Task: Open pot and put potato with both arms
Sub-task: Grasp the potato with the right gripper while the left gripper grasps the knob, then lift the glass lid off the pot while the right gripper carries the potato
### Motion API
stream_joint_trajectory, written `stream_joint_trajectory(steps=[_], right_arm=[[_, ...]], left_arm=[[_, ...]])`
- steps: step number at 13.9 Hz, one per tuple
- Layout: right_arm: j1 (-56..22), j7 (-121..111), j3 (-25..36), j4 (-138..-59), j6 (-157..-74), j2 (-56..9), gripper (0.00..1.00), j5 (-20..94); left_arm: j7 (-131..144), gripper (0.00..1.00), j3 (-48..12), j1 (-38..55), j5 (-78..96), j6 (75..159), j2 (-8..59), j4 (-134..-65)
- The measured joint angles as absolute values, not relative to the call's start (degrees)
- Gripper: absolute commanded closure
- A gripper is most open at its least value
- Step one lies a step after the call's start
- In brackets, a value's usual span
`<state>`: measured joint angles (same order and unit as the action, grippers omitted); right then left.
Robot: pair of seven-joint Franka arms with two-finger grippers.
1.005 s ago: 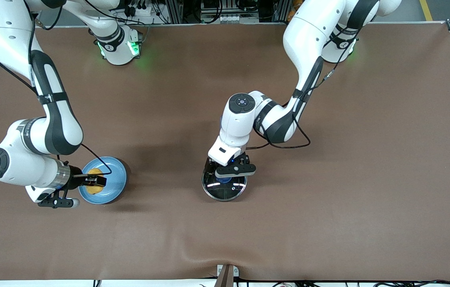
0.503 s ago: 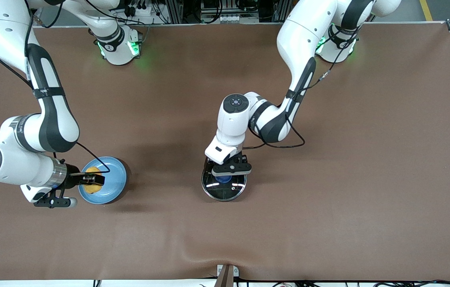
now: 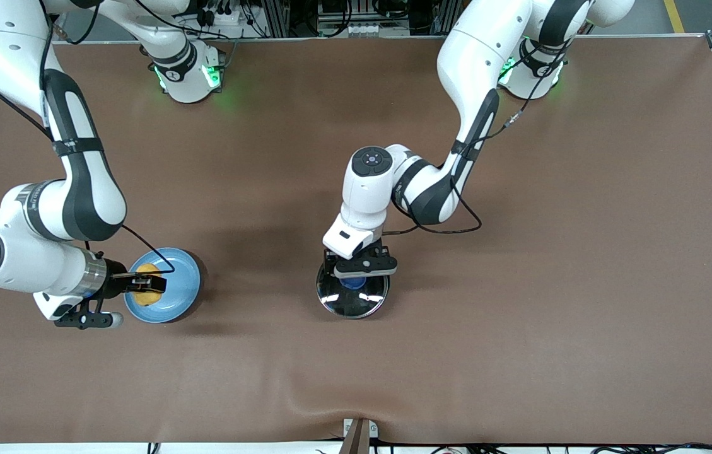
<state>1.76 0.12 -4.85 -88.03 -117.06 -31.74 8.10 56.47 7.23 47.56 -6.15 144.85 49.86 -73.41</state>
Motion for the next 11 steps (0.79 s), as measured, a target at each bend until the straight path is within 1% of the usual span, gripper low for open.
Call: stream_joint_trajectory(steps=[1, 4, 6, 11], right_arm=[[1.8, 0.1, -4.8, -88.0, -117.1, -31.7, 1.00, 8.1], [1.6, 0.1, -4.9, -88.0, -117.1, -31.7, 1.00, 8.1], [1.1, 0.1, -4.9, -88.0, -117.0, -31.7, 1.00, 8.1], [-3.1, 3.3, -5.1, -87.8, -117.0, -31.7, 1.00, 8.1]], left_arm=[[56.9, 0.66, 7.2, 47.6, -6.1, 144.8, 49.9, -73.4], [57.5, 0.66, 7.2, 47.5, -6.1, 144.2, 49.8, -73.3], [57.5, 0.66, 7.3, 47.3, -6.1, 141.7, 49.1, -72.7], [57.1, 0.66, 7.6, 45.6, -6.1, 134.4, 43.3, -72.6]])
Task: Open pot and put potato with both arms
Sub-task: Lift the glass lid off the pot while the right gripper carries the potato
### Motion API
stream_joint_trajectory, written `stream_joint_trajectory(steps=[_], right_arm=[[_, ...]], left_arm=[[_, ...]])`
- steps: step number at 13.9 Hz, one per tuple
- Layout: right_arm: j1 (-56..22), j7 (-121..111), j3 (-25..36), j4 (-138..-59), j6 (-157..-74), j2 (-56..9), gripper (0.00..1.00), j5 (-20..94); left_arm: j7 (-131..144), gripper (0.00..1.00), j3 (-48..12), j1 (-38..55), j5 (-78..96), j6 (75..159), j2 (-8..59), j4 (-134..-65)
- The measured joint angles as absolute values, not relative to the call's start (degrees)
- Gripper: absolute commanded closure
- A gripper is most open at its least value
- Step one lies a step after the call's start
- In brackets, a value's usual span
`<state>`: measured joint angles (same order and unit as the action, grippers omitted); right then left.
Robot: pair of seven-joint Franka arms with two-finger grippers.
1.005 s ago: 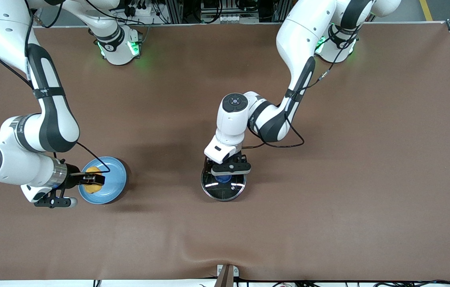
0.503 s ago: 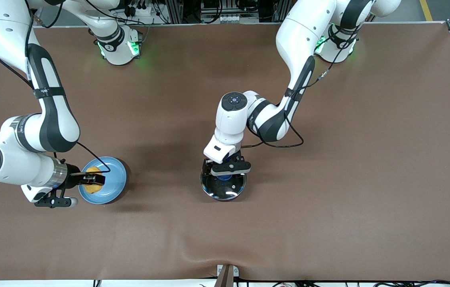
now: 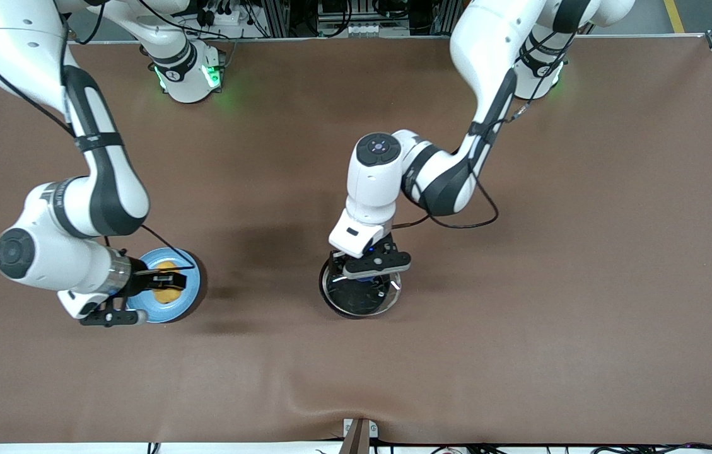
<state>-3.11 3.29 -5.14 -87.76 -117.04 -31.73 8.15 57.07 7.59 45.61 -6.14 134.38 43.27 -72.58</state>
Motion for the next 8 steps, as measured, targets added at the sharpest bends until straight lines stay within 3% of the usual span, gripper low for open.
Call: stream_joint_trajectory(steps=[3, 8], right_arm=[[-6.0, 4.3, -5.3, -87.3, -117.3, -31.6, 1.00, 8.2], [-15.0, 12.2, -5.5, -85.9, -124.1, -31.6, 1.00, 8.8]], left_arm=[[52.4, 0.66, 7.6, 43.6, -6.1, 130.7, 39.6, -76.5], [36.7, 0.64, 7.6, 37.6, -2.1, 130.5, 29.3, -90.9]])
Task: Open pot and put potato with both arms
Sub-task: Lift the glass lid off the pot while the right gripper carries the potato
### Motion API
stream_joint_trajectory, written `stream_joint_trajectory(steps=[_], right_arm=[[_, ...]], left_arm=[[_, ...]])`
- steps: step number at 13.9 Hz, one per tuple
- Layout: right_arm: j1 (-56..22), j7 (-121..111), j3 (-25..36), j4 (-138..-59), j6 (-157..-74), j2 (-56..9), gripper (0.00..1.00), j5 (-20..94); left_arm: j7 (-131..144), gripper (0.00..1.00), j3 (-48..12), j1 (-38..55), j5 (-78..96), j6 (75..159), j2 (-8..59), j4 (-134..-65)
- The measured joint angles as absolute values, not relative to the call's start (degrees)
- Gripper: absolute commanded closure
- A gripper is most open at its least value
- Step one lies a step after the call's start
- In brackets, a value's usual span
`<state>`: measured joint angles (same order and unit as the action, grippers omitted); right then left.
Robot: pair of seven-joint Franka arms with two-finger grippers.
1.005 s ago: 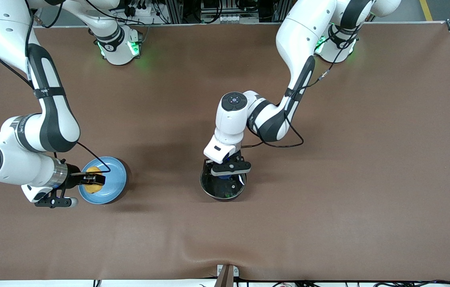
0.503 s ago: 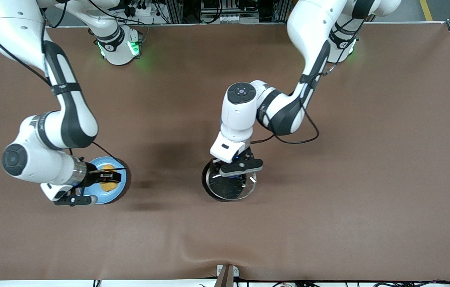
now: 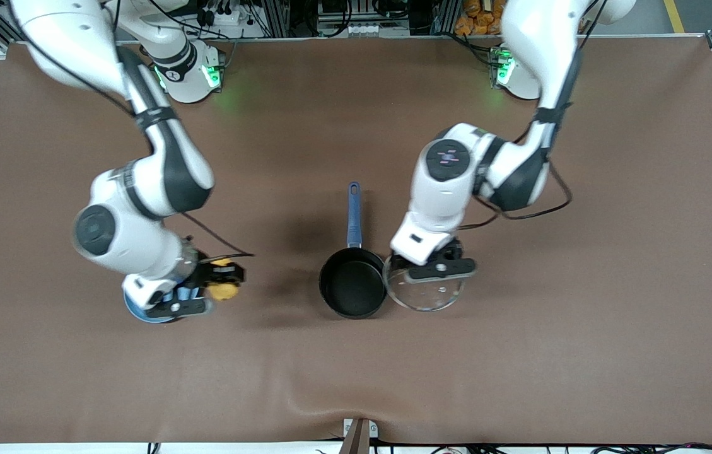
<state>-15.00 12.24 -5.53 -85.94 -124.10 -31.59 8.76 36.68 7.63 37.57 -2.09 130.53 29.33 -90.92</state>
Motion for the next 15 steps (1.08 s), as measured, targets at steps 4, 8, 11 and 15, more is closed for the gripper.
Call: stream_joint_trajectory(steps=[4, 8, 11, 15], right_arm=[[-23.1, 20.1, -5.5, -86.0, -133.0, -33.7, 1.00, 8.7], [-28.6, 22.2, -5.2, -84.7, -142.9, -38.1, 1.00, 8.5], [-30.3, 22.2, -5.1, -81.0, -144.6, -42.2, 1.00, 7.1], [-30.9, 22.2, -5.1, -73.7, -144.3, -48.7, 1.00, 6.5]], left_arm=[[22.9, 0.64, 7.6, 31.4, -0.7, 130.2, 21.5, -102.2], [12.1, 0.64, 7.6, 25.6, -0.5, 130.5, 21.2, -108.5], [7.1, 0.64, 7.6, 22.8, -0.5, 130.6, 23.0, -109.4], [4.4, 0.64, 7.5, 21.1, -0.5, 131.9, 26.5, -109.6]])
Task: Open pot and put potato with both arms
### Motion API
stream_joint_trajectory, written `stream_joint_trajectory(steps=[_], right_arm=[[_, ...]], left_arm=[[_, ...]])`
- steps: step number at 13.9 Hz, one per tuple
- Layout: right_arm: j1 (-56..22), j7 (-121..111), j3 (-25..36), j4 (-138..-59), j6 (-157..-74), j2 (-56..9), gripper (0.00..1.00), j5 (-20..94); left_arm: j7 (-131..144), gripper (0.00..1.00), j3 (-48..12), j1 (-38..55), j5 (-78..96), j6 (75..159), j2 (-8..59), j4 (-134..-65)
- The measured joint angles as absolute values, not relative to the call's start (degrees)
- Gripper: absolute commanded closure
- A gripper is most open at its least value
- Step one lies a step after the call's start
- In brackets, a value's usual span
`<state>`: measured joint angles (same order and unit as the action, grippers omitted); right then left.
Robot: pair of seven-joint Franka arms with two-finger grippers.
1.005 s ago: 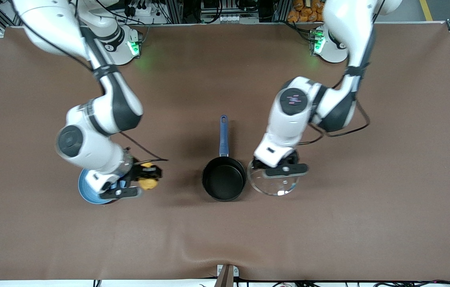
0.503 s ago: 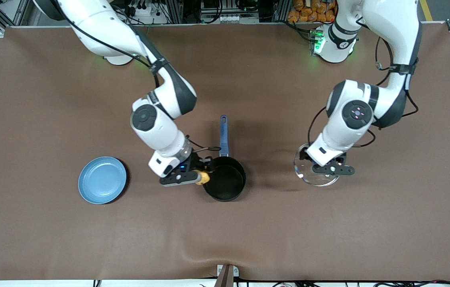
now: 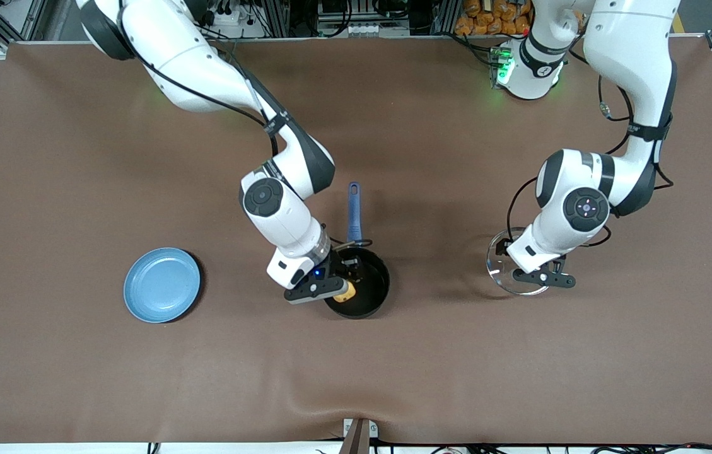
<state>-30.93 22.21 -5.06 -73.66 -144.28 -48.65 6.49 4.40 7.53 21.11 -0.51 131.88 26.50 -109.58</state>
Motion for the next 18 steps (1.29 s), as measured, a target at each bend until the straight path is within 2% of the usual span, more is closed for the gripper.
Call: stream_joint_trajectory(steps=[6, 8, 9, 10, 11, 15, 18], right_arm=[[-31.9, 22.2, -5.0, -69.3, -142.9, -54.5, 1.00, 6.2], [-32.0, 22.2, -5.0, -68.5, -142.6, -55.4, 1.00, 6.2], [-32.1, 22.2, -5.0, -67.9, -142.5, -55.9, 1.00, 6.2], [-32.3, 22.2, -5.0, -67.4, -142.5, -56.6, 1.00, 6.2], [-32.5, 22.2, -5.0, -66.9, -142.5, -57.1, 1.00, 6.2], [-33.3, 22.6, -5.0, -66.1, -142.5, -58.8, 1.00, 6.2], [-33.7, 22.9, -5.0, -65.6, -142.6, -59.7, 1.00, 6.2]], left_arm=[[4.3, 0.58, 7.4, 20.8, -0.5, 135.3, 30.8, -109.6], [4.3, 0.39, 7.3, 20.9, -0.5, 136.2, 31.7, -109.5], [4.3, 0.13, 7.3, 20.9, -0.5, 136.9, 32.2, -109.5], [4.3, 0.03, 7.2, 20.9, -0.5, 137.5, 32.7, -109.5], [4.2, 0.00, 7.1, 20.9, -0.5, 138.0, 33.0, -109.5], [3.2, 0.00, 7.1, 20.8, -0.5, 138.2, 32.7, -108.3], [2.9, 0.00, 7.1, 20.6, -0.5, 137.5, 29.8, -107.5]])
